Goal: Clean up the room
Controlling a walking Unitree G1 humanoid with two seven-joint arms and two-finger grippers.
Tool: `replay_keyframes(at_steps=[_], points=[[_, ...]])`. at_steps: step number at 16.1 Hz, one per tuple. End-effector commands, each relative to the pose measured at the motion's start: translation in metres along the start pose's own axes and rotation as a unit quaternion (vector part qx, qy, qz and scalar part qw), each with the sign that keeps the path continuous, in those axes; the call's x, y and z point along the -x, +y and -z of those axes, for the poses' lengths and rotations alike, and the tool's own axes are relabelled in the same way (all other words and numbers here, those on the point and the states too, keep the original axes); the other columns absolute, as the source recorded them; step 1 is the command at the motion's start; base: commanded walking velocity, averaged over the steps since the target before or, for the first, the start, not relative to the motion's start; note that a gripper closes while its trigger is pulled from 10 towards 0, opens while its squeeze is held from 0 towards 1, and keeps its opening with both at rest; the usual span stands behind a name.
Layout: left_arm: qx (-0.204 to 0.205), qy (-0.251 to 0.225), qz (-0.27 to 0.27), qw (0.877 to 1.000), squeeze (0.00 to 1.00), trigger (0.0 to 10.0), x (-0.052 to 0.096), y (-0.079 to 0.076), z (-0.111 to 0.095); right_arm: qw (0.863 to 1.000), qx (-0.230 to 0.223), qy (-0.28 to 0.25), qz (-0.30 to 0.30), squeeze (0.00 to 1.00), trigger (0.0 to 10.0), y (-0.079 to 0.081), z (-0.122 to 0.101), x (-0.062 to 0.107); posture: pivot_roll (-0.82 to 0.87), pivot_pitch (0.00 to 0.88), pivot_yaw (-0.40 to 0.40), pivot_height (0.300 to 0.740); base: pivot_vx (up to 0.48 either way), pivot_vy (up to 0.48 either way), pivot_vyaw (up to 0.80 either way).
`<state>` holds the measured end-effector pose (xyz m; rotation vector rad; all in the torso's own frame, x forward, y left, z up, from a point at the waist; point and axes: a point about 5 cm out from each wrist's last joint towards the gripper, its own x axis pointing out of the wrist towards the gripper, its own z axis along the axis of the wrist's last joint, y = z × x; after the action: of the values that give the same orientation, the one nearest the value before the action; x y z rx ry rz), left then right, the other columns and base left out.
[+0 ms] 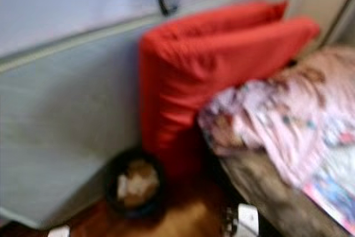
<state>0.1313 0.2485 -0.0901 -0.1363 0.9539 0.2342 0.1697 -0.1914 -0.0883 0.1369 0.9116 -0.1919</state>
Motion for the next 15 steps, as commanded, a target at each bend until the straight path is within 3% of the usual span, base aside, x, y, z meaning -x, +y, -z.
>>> replay_keyframes(at_steps=[1, 6, 11, 15], points=[[-0.009, 0.004, -0.008, 1.000, 0.00, 10.0, 0.0010, 0.0058, 0.0003, 1.000, -0.007, 0.000, -0.014, 0.00, 10.0, 0.0101, 0.0002, -0.0005, 0.07, 0.010, -0.003, 0.740, 0.000, 0.289, 0.00], [-0.008, 0.004, -0.007, 1.000, 0.00, 10.0, 0.0011, 0.0060, 0.0004, 1.000, -0.003, 0.002, -0.014, 0.00, 10.0, 0.0103, 0.0010, -0.0003, 0.07, 0.012, -0.003, 0.740, 0.000, 0.288, 0.00], [-0.008, 0.004, -0.008, 1.000, 0.00, 10.0, 0.0011, 0.0061, 0.0004, 1.000, 0.000, 0.001, -0.014, 0.00, 10.0, 0.0101, 0.0011, -0.0002, 0.07, 0.013, -0.004, 0.740, 0.000, 0.282, 0.73], [-0.009, 0.000, -0.008, 1.000, 0.00, 10.0, 0.0011, 0.0058, -0.0002, 1.000, -0.008, 0.000, -0.012, 0.00, 10.0, 0.0086, 0.0004, -0.0004, 0.07, 0.012, -0.007, 0.740, 0.000, 0.000, 0.00]])
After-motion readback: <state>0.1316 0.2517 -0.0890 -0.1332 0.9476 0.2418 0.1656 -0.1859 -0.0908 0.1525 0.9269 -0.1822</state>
